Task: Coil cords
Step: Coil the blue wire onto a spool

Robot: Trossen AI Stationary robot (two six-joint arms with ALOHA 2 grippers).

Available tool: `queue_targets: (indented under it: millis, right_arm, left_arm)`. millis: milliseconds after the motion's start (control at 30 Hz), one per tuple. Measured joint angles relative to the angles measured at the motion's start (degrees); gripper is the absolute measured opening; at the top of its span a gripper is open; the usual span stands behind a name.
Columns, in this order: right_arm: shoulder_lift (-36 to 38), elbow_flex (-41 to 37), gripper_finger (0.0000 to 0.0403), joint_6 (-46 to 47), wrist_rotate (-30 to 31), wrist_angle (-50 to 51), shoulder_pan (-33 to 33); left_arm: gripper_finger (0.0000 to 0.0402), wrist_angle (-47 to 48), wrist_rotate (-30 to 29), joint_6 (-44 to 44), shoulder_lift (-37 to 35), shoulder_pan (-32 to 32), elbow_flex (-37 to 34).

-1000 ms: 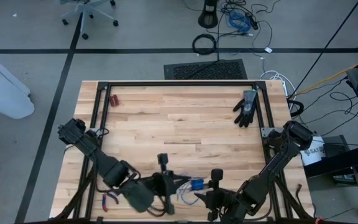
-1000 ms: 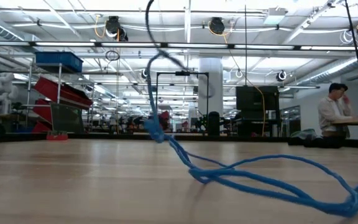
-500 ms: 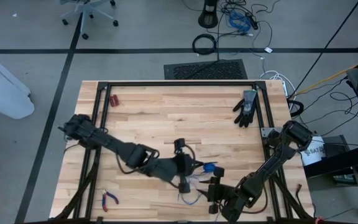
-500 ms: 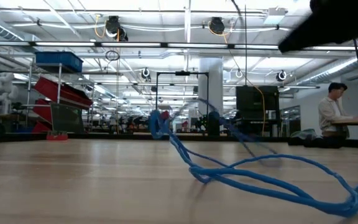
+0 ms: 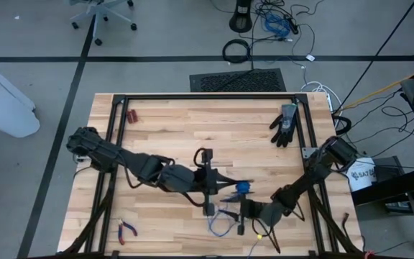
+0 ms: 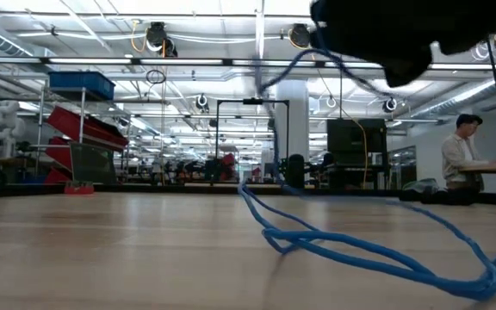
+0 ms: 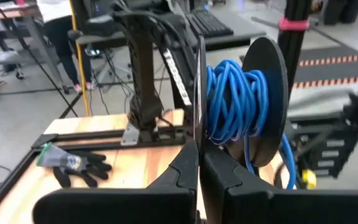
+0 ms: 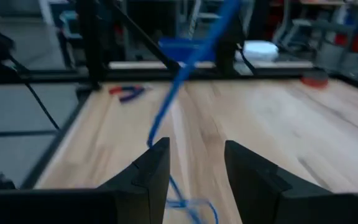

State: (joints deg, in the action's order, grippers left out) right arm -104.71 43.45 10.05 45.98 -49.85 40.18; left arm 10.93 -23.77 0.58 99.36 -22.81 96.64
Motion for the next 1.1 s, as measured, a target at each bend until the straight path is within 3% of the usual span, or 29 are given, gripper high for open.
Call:
queue_targets:
  millis: [167,367,567,900,1100]
  right_arm:
    - [0.0,-0.1,0.0141,-0.7,-6.0,-2.6,-1.1]
    - [0.0,-0.1,0.0141,-0.1,-5.4,-1.0,-0.3]
    - [0.0,-0.1,0.0141,4.5,0.9,2.8,0.4]
    - [0.0,-0.1,0.0141,3.2,-3.3,-2.6,1.0]
    - [0.0,1.2,0.0141,1.5,0.6,-3.2,0.7]
  left_arm:
    - [0.0006,2.6,-0.3,0.3,-1.1,0.0,-0.1]
    - [0.0006,5.1,-0.5,0.3,-1.4,-0.1,-0.1]
    - [0.0006,7.2,-1.0,-0.2,-1.9,-1.0,-0.1]
    - [0.0006,7.7,-3.5,-0.3,-2.2,-1.7,-0.1]
    - [0.0006,7.6,-3.6,-0.4,-2.2,-1.7,-0.1]
